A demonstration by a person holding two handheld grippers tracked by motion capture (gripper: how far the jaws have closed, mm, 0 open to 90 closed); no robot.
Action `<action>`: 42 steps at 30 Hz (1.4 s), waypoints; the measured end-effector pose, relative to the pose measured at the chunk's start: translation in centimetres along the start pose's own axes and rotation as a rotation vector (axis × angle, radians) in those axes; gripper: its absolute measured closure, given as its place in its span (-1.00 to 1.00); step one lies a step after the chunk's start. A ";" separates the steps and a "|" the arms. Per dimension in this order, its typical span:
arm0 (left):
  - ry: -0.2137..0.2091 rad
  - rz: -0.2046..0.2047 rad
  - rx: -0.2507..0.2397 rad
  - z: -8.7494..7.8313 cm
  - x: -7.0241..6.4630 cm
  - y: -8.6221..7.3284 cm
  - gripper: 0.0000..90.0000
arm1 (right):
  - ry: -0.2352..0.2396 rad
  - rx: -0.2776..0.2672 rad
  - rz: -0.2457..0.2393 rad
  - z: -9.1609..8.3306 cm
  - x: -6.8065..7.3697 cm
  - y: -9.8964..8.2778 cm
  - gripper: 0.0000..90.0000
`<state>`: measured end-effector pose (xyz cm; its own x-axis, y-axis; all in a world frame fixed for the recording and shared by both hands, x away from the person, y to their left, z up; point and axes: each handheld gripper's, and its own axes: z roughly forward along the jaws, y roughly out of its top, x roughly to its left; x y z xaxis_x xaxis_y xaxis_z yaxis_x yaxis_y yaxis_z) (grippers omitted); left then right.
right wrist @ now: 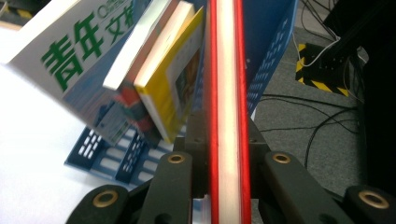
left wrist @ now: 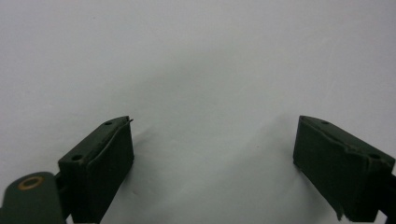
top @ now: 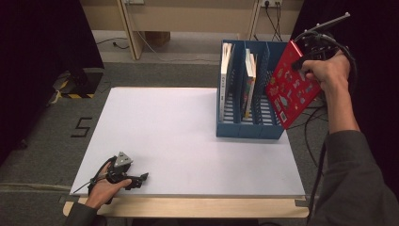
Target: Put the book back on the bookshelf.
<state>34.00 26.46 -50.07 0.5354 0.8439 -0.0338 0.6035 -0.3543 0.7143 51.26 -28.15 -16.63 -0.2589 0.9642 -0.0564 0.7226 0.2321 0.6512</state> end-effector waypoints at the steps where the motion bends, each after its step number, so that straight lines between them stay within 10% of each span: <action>1: 0.000 0.000 0.000 0.0 0.0 0.0 -0.74 | 0.000 -0.002 0.011 0.1 0.0 0.1 0.76; 42: -0.002 0.003 0.000 0.0 0.0 0.0 -0.74 | 0.000 -0.027 0.189 10.9 -0.9 2.1 0.75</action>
<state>33.97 26.50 -50.07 0.5384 0.8420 -0.0330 0.6019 -0.3569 0.7144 59.97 -27.11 -23.45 -0.1206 0.9903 0.0687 0.7409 0.0438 0.6702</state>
